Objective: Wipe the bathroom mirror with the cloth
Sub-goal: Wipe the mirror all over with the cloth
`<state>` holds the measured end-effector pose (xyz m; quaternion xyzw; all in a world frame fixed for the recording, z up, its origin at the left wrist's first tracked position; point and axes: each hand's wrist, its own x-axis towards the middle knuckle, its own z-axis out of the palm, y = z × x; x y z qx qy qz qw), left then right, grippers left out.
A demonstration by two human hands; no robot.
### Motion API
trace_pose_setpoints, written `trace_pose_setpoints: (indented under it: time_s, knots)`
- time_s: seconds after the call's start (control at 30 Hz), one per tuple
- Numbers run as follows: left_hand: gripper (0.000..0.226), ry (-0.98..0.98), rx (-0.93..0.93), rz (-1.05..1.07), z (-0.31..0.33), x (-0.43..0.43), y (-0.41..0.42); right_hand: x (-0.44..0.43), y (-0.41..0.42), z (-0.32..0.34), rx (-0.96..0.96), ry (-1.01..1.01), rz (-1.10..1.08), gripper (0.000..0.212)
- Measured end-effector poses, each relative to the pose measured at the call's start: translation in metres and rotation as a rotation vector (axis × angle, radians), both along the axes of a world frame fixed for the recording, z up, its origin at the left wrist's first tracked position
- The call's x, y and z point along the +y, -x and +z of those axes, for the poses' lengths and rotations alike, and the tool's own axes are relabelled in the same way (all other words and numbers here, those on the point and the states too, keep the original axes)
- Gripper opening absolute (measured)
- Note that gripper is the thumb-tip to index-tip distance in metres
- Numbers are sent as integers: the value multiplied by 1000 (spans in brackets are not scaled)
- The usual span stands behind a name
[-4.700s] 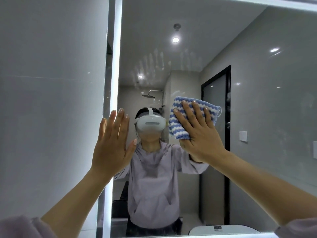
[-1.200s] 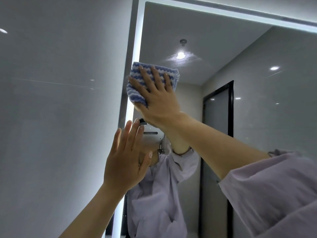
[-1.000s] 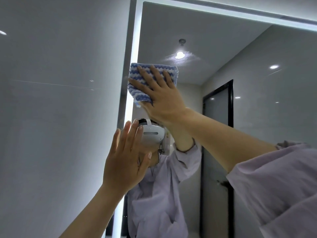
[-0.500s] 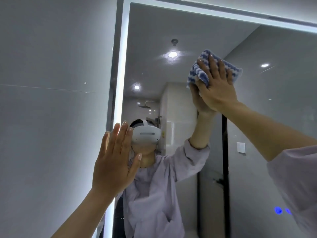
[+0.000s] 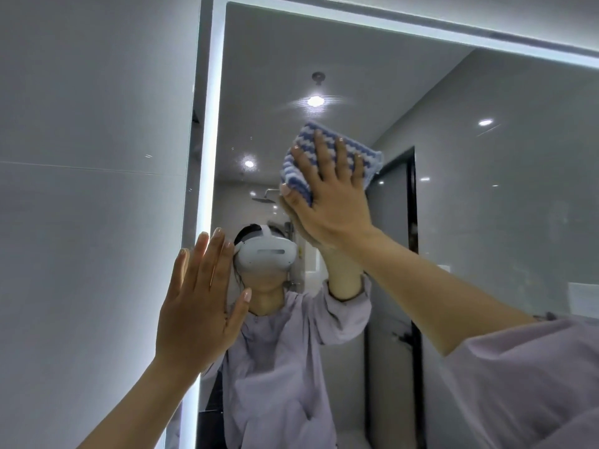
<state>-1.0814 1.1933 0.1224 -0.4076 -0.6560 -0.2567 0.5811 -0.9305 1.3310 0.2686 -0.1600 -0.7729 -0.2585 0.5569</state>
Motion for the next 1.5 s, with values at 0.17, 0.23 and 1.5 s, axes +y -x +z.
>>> trace_pose_setpoints:
  time_s: [0.17,0.23,1.5]
  knots:
    - [69,-10,0,-9,0,0,-3,-24,32,-8,-118,-165,4,72]
    - [69,-14,3,-12,0,0,-3,-26,36,-3,-131,-210,2,69]
    - [71,-30,48,45,0,3,3,12,-17,-61,-193,-160,-111,73]
